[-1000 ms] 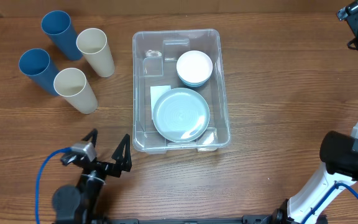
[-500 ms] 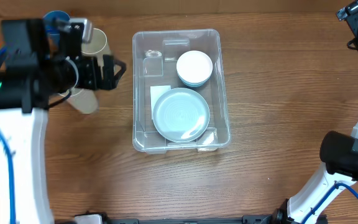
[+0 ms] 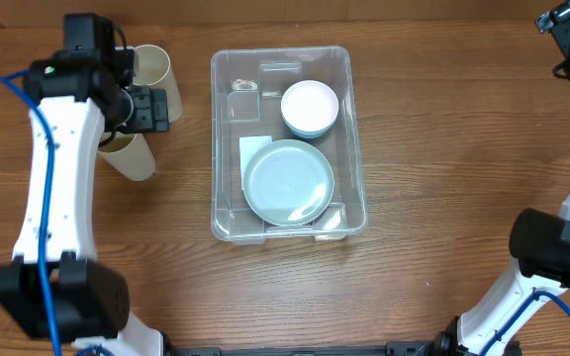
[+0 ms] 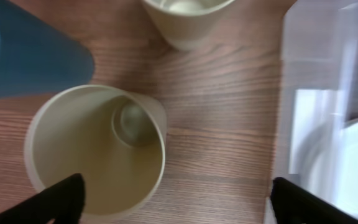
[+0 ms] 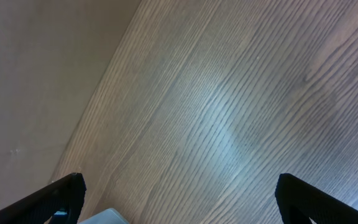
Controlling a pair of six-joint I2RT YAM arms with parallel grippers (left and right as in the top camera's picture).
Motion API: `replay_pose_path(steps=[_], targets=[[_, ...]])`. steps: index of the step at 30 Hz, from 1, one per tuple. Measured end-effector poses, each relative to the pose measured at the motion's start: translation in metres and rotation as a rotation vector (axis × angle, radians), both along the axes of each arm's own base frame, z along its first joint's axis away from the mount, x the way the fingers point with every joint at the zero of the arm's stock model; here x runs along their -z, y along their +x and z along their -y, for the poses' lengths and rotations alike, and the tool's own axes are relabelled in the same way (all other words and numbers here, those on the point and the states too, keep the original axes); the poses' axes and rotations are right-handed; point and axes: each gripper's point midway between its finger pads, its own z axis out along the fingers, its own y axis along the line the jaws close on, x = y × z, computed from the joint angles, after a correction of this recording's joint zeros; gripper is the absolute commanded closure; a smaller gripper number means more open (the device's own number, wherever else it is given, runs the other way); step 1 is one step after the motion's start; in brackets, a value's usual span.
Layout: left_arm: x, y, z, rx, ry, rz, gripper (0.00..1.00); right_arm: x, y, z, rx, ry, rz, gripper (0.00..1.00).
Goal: Pack container
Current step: 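Move the left gripper to the front beige cup and grasp it, then carry the beige cup into the bin's upper-left corner and lower it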
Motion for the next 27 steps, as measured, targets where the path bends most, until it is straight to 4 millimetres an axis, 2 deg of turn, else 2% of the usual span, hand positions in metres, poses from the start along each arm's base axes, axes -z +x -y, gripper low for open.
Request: replay_pose_path(steps=[1, 2, 4, 6, 9, 11, 15, 18, 20, 23, 26, 27], targets=[[0.014, 0.003, -0.001, -0.005, 0.003, -0.036, 0.2, 0.0, 0.0, 0.0, 0.0, 0.0, -0.001, 0.0], [0.025, 0.004, -0.002, -0.008, 0.003, -0.065, 0.3, 0.0, 0.0, 0.0, 0.0, 0.0, 0.0, 0.0], [0.052, 0.007, -0.003, -0.015, 0.005, -0.135, 0.64, 0.0, 0.0, 0.0, 0.0, 0.0, 0.0, 0.0], [0.066, 0.008, -0.004, -0.021, 0.002, -0.17, 0.95, 0.0, 0.0, 0.0, 0.0, 0.0, 0.0, 0.0], [0.076, 0.008, -0.004, -0.021, 0.001, -0.196, 0.96, 0.0, 0.0, 0.0, 0.0, 0.0, 0.0, 0.0], [0.077, 0.008, -0.004, -0.022, 0.001, -0.198, 0.96, 0.0, 0.0, 0.0, 0.0, 0.0, 0.0, 0.0], [0.068, -0.011, 0.0, -0.019, -0.014, -0.275, 0.96, 0.0, 0.0, 0.0, 0.0, 0.0, 0.0, 0.0], [0.031, -0.015, 0.011, 0.003, -0.023, -0.266, 0.96, 0.0, 0.0, 0.0, 0.0, 0.0, 0.0, 0.0], [-0.003, -0.021, 0.031, 0.05, -0.02, -0.234, 0.96, 0.0, 0.0, 0.0, 0.0, 0.0, 0.0, 0.0], [-0.056, -0.026, 0.072, 0.155, -0.04, -0.102, 0.96, 0.0, 0.0, 0.0, 0.0, 0.0, 0.0, 0.0], [-0.136, -0.028, 0.139, 0.333, -0.091, 0.194, 0.96, 0.0, 0.0, 0.0, 0.0, 0.0, 0.0, 0.0], [-0.155, -0.03, 0.155, 0.375, -0.104, 0.268, 0.96, 0.0, 0.0, 0.0, 0.0, 0.0, 0.0, 0.0]])
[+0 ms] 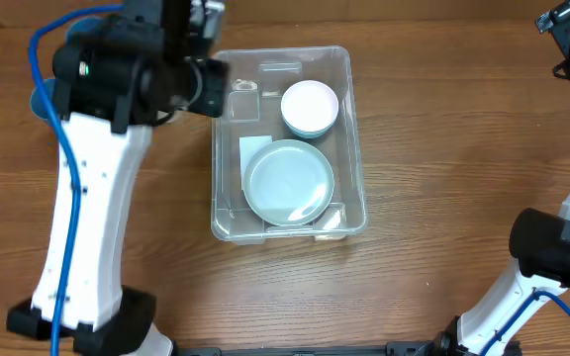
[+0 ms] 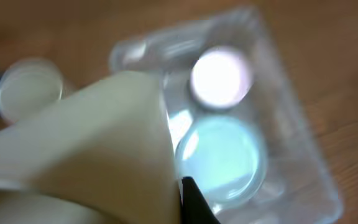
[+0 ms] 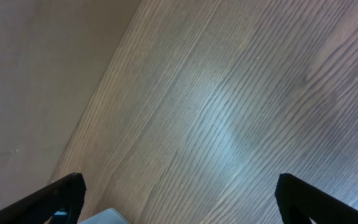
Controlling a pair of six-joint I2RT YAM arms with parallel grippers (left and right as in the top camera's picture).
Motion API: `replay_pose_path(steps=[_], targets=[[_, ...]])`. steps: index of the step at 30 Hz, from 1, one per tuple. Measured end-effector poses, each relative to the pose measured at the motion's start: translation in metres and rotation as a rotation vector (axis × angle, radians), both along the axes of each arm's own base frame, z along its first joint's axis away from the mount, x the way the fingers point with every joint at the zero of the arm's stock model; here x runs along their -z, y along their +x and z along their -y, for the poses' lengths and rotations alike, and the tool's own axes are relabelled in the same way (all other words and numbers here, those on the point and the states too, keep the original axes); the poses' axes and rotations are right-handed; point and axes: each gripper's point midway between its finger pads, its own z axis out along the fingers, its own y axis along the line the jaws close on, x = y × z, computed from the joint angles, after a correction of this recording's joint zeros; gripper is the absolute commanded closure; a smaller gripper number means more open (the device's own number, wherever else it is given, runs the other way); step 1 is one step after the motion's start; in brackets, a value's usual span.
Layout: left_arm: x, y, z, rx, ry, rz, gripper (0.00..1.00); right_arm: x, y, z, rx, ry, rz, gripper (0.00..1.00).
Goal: Pack container
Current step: 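Carry the beige cup into the bin's upper-left corner and lower it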
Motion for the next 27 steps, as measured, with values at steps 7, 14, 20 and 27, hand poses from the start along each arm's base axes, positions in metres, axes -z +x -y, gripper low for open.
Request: replay_pose_path(steps=[7, 14, 20, 27], targets=[[-0.047, 0.046, 0.064, 0.046, -0.02, 0.307, 0.96, 0.0, 0.0, 0.0, 0.0, 0.0, 0.0, 0.0], [0.101, 0.082, 0.087, 0.07, 0.152, -0.03, 0.96, 0.0, 0.0, 0.0, 0.0, 0.0, 0.0, 0.0], [0.119, 0.081, 0.079, 0.018, 0.158, -0.099, 0.96, 0.0, 0.0, 0.0, 0.0, 0.0, 0.0, 0.0], [0.168, 0.1, 0.05, -0.089, 0.099, -0.243, 0.96, 0.0, 0.0, 0.0, 0.0, 0.0, 0.0, 0.0]])
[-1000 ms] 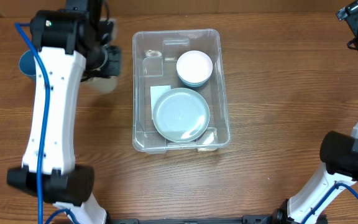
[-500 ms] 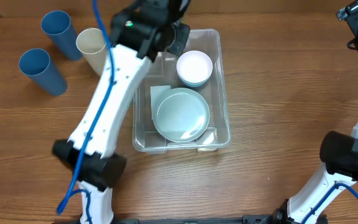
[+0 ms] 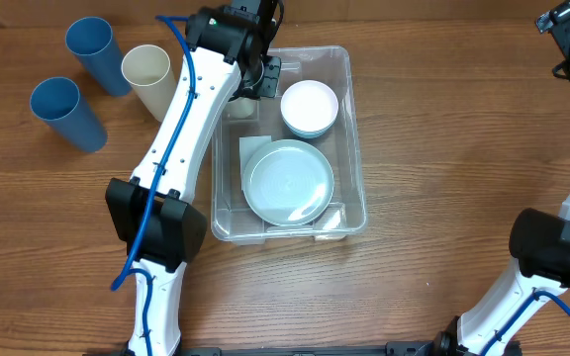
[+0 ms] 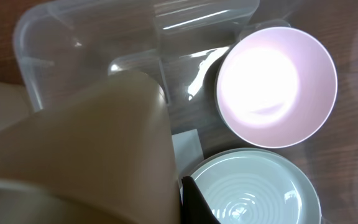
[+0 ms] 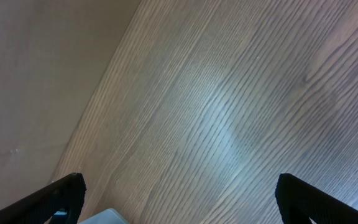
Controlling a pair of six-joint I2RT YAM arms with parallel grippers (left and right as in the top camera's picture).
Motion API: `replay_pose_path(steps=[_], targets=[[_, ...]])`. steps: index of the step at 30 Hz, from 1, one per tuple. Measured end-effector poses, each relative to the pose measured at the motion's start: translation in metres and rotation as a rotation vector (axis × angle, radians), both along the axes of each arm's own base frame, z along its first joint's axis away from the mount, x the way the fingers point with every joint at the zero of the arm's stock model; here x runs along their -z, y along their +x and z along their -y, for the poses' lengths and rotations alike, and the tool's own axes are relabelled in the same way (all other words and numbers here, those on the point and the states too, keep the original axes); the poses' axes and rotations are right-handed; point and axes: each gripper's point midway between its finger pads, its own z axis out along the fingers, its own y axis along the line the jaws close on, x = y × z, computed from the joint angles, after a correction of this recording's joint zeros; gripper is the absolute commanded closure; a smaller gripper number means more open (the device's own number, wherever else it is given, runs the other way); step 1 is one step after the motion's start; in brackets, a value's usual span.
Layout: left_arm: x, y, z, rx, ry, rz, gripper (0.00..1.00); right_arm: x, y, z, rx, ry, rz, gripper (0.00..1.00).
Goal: Pack container
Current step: 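Carry the beige cup into the bin's upper-left corner and lower it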
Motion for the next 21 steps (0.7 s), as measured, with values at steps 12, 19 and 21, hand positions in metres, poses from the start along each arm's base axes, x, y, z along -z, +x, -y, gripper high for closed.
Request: replay_pose_path(steps=[12, 19, 21], targets=[[0.023, 0.029, 0.012, -0.001, -0.021, 0.047, 0.96, 0.0, 0.0, 0.0, 0.0, 0.0, 0.0, 0.0], [0.028, 0.029, 0.011, -0.022, -0.021, 0.036, 0.96, 0.0, 0.0, 0.0, 0.001, 0.0, 0.0, 0.0], [0.03, 0.027, 0.009, -0.04, -0.016, 0.023, 0.96, 0.0, 0.0, 0.0, 0.0, 0.0, 0.0, 0.0]])
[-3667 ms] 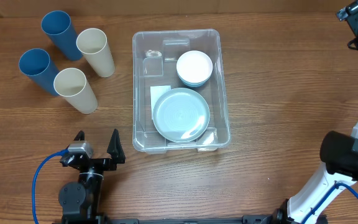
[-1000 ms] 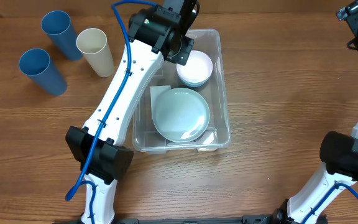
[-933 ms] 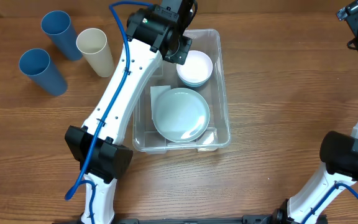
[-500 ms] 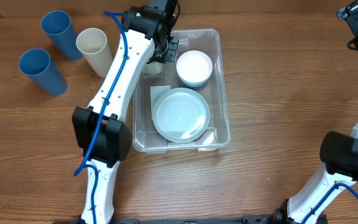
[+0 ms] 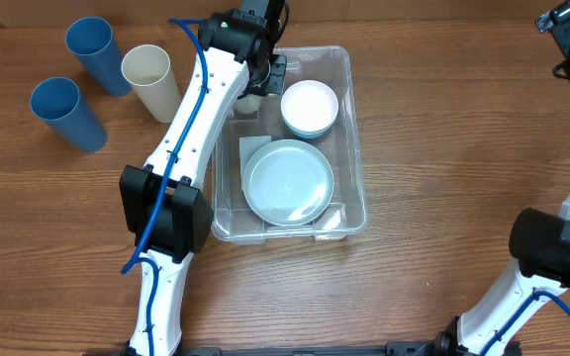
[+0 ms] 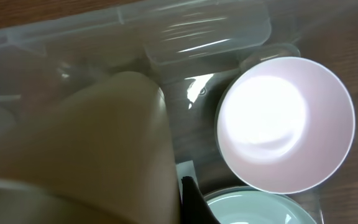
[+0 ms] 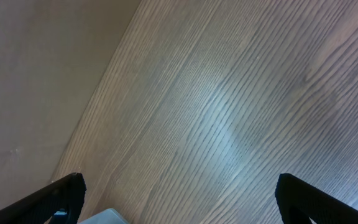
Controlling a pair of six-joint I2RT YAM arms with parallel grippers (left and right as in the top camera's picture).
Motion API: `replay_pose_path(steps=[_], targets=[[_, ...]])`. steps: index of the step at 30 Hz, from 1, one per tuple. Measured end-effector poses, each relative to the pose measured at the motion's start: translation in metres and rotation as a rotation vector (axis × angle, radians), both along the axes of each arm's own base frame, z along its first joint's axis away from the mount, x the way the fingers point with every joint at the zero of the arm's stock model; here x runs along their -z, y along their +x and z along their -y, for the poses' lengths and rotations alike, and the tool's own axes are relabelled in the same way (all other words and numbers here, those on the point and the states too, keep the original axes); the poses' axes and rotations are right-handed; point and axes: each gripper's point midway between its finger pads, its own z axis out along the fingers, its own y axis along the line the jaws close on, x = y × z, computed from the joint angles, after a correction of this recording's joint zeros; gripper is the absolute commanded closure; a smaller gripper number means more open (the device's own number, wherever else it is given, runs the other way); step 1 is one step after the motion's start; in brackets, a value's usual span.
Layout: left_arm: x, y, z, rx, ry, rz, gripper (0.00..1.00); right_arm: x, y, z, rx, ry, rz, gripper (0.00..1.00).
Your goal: Pack container
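The clear plastic container (image 5: 356, 148) stands mid-table. Inside it are a white bowl (image 5: 310, 106) at the back and a pale green plate (image 5: 288, 182) in front of it. My left gripper (image 5: 256, 79) is down in the container's back left corner, shut on a cream cup (image 6: 92, 149) that fills the left of the left wrist view. One dark fingertip (image 6: 191, 199) shows beside the cup, with the bowl (image 6: 284, 124) to its right. My right gripper (image 7: 179, 205) hangs open over bare wood at the far right, holding nothing.
Left of the container stand another cream cup (image 5: 147, 77) and two blue cups (image 5: 92, 42), (image 5: 62, 111). A white card (image 5: 253, 148) lies flat in the container under the plate's left edge. The left arm stretches along the container's left side.
My left gripper, still shut on the cream cup, has gone a little lower and further into the container's back left corner. The bowl looks larger in the wrist view. The right arm is unmoved.
First my left gripper was open around a cream cup on the table left of the container. Then it held that cup raised, near the container's back left. Then the cup was over the back left corner, and now it sits lower inside it.
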Motion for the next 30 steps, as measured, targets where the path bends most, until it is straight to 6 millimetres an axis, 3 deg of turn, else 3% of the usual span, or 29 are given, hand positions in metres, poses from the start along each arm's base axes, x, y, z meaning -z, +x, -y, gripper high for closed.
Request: replay_pose_path(steps=[8, 12, 19, 23, 24, 25, 29, 30], targets=[[0.002, -0.002, -0.006, -0.065, 0.013, -0.01, 0.96, 0.0, 0.0, 0.0, 0.001, 0.0, 0.001, 0.0], [0.002, -0.002, -0.008, -0.074, 0.017, -0.01, 0.73, 0.0, 0.0, 0.0, 0.001, 0.0, 0.0, 0.0], [0.002, 0.0, -0.012, -0.095, 0.019, -0.007, 0.68, 0.0, 0.0, 0.0, 0.0, 0.0, 0.0, 0.0], [0.0, 0.005, -0.011, -0.098, 0.013, 0.014, 0.8, 0.0, 0.0, 0.0, 0.0, 0.0, 0.0, 0.0], [-0.001, 0.007, -0.011, -0.1, 0.016, 0.026, 0.92, 0.0, 0.0, 0.0, 0.0, 0.0, 0.0, 0.0], [-0.002, 0.008, -0.012, -0.104, 0.018, 0.03, 0.96, 0.0, 0.0, 0.0, -0.001, 0.0, 0.0, 0.0], [-0.002, 0.01, -0.015, -0.114, 0.018, 0.033, 0.96, 0.0, 0.0, 0.0, -0.001, 0.0, 0.0, 0.0], [-0.002, 0.01, -0.016, -0.116, 0.02, 0.034, 0.92, 0.0, 0.0, 0.0, 0.0, 0.0, 0.0, 0.0]])
